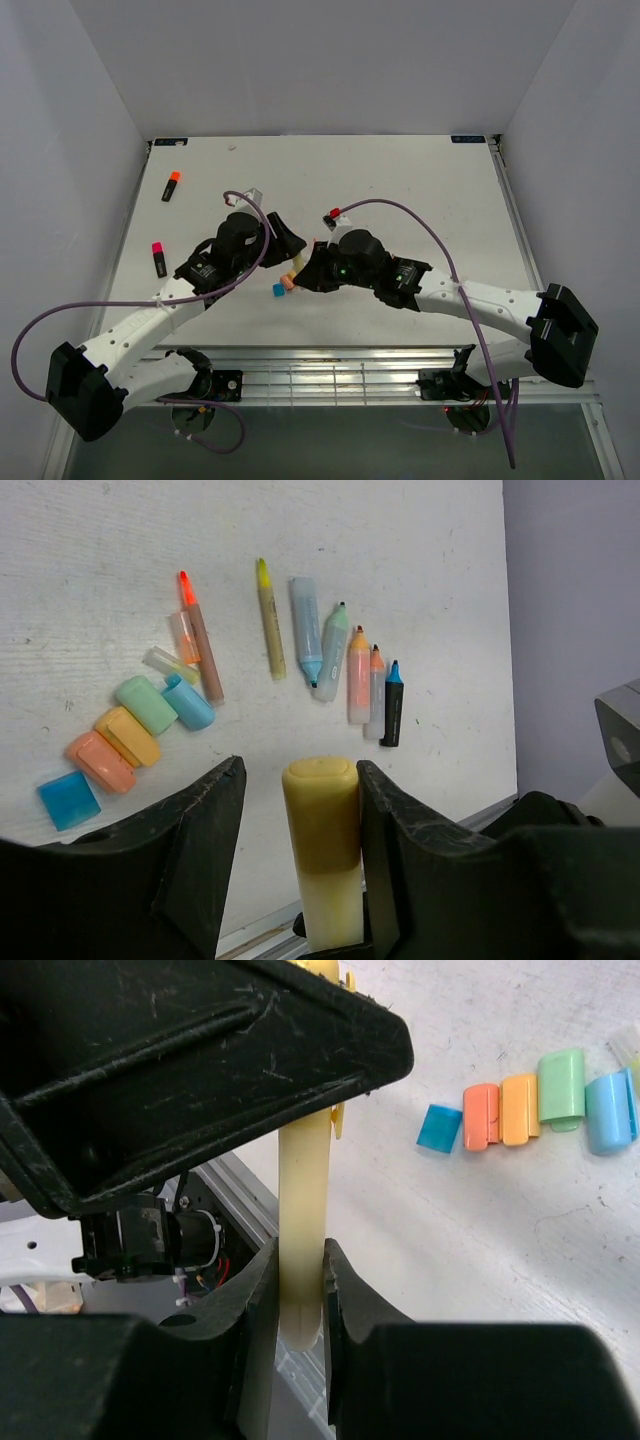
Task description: Open the pen caps
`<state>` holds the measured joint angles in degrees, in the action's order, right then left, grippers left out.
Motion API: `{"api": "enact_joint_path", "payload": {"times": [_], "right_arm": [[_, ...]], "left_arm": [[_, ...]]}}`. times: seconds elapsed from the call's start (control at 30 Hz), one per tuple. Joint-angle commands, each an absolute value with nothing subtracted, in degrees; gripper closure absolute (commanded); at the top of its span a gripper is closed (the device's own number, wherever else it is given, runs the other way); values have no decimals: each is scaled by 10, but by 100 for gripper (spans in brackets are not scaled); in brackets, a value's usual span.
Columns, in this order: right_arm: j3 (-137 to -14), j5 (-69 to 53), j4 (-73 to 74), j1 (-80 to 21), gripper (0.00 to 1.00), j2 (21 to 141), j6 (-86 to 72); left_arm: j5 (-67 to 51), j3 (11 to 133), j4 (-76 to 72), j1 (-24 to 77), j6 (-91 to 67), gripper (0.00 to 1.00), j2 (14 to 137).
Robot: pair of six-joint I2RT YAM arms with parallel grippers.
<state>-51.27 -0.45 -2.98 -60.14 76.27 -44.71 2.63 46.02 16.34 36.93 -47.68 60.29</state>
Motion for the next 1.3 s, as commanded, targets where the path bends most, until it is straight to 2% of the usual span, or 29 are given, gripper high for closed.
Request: {"api": "enact_joint_path", "payload": {"times": [0.0,0.3,0.4,0.53,0.83,1.13,1.27], "right_arm": [[-511,-4,-41,-608,92,746,-453],[-510,15,-33,-616,92,745,-449],[-511,23,-26,-619,92,746,-449],[-518,53,-1,-632,92,748,-442],[-496,133,81,-707,92,746,-449],[-456,192,122,-734,92,727,-474],[-445,182,120,-736,92,719,-473]], "left_arm": [[40,481,164,369,-466,43,599],[34,481,162,369,-466,69,594],[30,483,162,369,-461,86,595],[37,494,167,369,-452,100,604],[99,558,202,356,-395,100,655],[55,586,200,304,-387,100,675],[53,592,200,287,-395,100,681]]}}
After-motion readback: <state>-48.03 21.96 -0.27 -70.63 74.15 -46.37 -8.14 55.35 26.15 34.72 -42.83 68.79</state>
